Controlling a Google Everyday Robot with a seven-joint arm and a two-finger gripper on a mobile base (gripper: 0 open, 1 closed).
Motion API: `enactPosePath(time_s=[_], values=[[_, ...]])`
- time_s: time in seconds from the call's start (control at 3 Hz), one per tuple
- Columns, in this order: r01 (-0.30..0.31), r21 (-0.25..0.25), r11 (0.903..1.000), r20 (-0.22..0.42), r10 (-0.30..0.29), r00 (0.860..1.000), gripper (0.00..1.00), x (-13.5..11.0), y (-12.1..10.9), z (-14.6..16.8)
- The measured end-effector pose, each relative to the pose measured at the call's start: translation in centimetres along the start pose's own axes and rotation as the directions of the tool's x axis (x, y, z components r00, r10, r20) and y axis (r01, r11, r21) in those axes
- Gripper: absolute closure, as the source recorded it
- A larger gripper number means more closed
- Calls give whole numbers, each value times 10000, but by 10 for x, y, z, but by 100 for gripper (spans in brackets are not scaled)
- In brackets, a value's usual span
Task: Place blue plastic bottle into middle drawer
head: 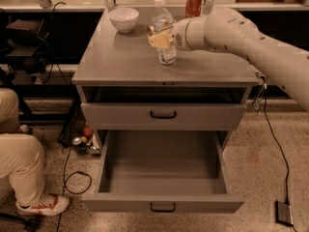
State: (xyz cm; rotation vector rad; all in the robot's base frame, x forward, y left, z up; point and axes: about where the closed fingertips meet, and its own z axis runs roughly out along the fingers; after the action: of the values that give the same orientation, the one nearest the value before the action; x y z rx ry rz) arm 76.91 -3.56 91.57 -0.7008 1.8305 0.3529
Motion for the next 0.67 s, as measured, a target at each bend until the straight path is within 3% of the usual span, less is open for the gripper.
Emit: enactPosePath(time_s=[0.67], values=[[229, -302, 9993, 256, -221, 9994, 88, 2, -7, -24]])
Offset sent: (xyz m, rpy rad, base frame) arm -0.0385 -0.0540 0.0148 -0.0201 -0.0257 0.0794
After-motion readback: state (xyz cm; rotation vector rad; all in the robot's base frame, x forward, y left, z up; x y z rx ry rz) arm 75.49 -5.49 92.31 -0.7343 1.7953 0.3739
